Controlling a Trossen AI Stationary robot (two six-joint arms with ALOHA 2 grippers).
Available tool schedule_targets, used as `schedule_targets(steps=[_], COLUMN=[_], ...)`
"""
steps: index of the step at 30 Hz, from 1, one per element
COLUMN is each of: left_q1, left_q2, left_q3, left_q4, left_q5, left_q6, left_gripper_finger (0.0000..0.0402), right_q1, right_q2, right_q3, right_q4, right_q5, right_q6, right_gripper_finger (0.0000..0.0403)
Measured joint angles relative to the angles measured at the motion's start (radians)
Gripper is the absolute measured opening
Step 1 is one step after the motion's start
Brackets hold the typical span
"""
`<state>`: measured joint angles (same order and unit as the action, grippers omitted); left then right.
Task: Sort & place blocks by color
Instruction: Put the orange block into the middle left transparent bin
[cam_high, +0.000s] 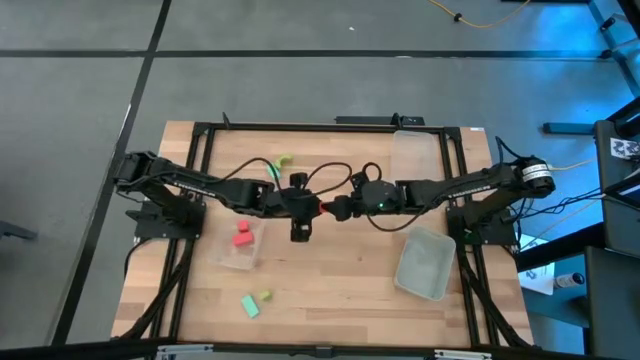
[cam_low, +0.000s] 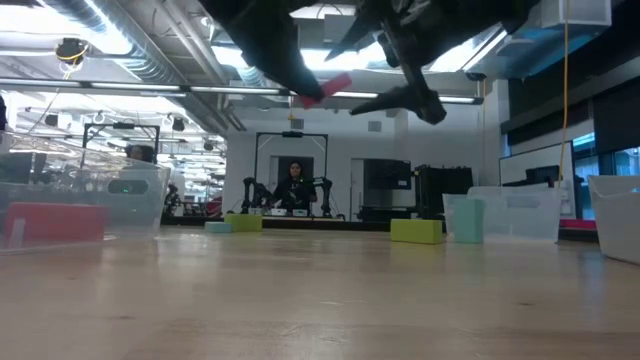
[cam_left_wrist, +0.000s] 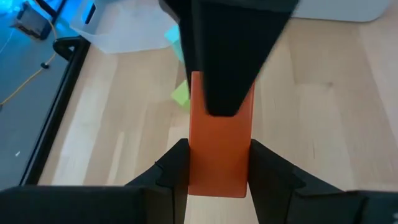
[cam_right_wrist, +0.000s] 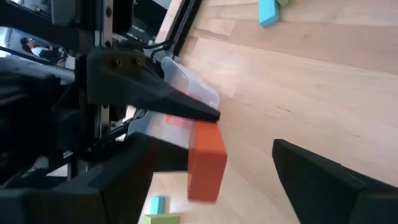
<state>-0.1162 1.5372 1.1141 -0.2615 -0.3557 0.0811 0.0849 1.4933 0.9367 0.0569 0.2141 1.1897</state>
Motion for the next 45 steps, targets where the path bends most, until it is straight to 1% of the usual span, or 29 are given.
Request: schedule_targets(steps=[5,15,22,25,26,30,32,34,38,40,41,42,44,45], left_q1=[0.0,0.014,0.027,0.025,0.024,0.024,0.033,0.038,0.05,0.059,0.061,0.063,0.063,0.062], left_q2=[0.0,0.0,0.0,0.0,0.0,-0.02,-0.051,-0.088,-0.216,-0.295,-0.336,-0.376,-0.466,-0.506], left_q3=[0.0,0.0,0.0,0.0,0.0,0.002,0.001,0.001,0.001,-0.002,-0.012,-0.031,-0.109,-0.16], left_q4=[0.021,0.022,0.038,0.045,0.046,0.055,0.006,-0.016,-0.149,-0.176,-0.169,-0.122,0.011,0.1], left_q5=[-0.001,-0.027,-0.038,-0.039,-0.039,-0.002,0.045,0.057,0.061,0.061,0.058,0.052,0.056,0.066], left_q6=[0.0,0.0,0.016,0.034,0.033,0.002,-0.018,-0.031,-0.089,-0.152,-0.174,-0.185,-0.214,-0.234], left_gripper_finger=[0.0119,0.0119,0.0119,0.012,0.0129,0.0188,0.0211,0.0224,0.0229,0.0228,0.0228,0.0228,0.0228,0.0228], right_q1=[-0.009,-0.009,-0.01,-0.01,-0.01,-0.015,-0.025,-0.04,-0.066,-0.074,-0.078,-0.081,-0.082,-0.082], right_q2=[0.0,0.0,-0.001,-0.002,-0.002,-0.033,-0.069,-0.118,-0.234,-0.306,-0.345,-0.387,-0.472,-0.517], right_q3=[0.0,0.0,0.0,0.0,0.0,0.0,0.0,0.0,-0.007,-0.034,-0.054,-0.082,-0.151,-0.192], right_q4=[0.015,0.022,0.022,0.023,0.023,-0.019,-0.093,-0.198,-0.454,-0.528,-0.56,-0.572,-0.532,-0.479], right_q5=[0.001,0.001,0.008,0.012,0.011,-0.004,-0.005,-0.002,0.002,0.001,0.002,0.001,0.002,0.002], right_q6=[-0.012,-0.012,-0.003,-0.012,-0.02,-0.105,-0.155,-0.205,-0.295,-0.329,-0.338,-0.356,-0.378,-0.386], right_gripper_finger=[0.0274,0.0141,0.0068,0.0066,0.0066,0.0066,0.0065,0.0065,0.0065,0.0065,0.0065,0.0065,0.0065,0.0065])
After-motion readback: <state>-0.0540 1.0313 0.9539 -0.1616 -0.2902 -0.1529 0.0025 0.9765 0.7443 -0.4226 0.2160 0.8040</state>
